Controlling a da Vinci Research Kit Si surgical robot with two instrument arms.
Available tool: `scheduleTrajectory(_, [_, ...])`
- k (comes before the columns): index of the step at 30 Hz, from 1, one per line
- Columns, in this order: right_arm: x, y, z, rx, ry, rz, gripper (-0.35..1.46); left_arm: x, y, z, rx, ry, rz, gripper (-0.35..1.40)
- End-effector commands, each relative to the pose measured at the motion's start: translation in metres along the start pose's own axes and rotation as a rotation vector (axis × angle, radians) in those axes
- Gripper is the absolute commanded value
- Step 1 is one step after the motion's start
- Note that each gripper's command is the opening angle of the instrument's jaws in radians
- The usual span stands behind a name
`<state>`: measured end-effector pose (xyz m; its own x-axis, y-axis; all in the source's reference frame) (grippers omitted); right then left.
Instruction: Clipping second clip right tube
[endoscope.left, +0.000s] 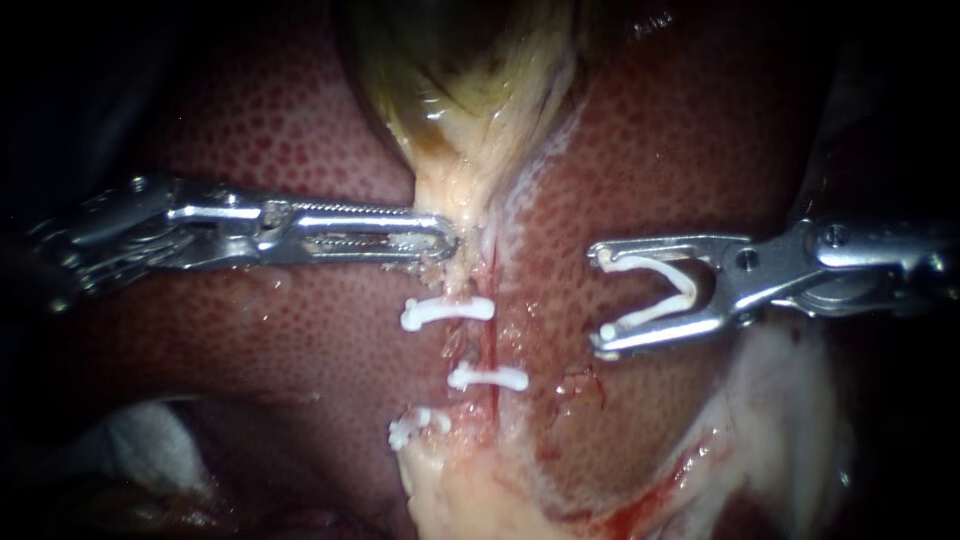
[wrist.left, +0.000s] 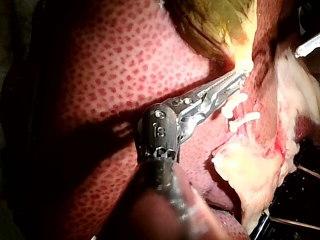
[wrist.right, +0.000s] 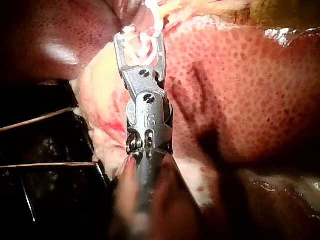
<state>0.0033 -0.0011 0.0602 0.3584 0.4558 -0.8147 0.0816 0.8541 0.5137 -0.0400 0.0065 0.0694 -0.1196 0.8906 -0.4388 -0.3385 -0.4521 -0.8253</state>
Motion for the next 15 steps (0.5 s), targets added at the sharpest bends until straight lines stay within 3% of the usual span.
scheduleTrajectory(1, [0.0000, 0.0000, 0.0000, -0.001, -0.001, 0.003, 0.49, 0.0000, 0.0000, 0.0000, -0.001, 0.000, 0.000, -0.35])
scheduleTrajectory(7, [0.0000, 0.0000, 0.0000, -0.001, -0.001, 0.003, 0.49, 0.0004, 0.0001, -0.0009, -0.007, -0.003, -0.002, -0.35])
scheduleTrajectory(12, [0.0000, 0.0001, 0.0001, -0.001, -0.001, 0.003, 0.49, 0.0023, 0.0002, -0.0039, 0.006, 0.002, -0.013, -0.35])
scheduleTrajectory(15, [0.0000, 0.0001, 0.0002, 0.001, 0.000, 0.003, 0.49, 0.0036, 0.0003, -0.0061, 0.008, 0.033, -0.023, -0.35])
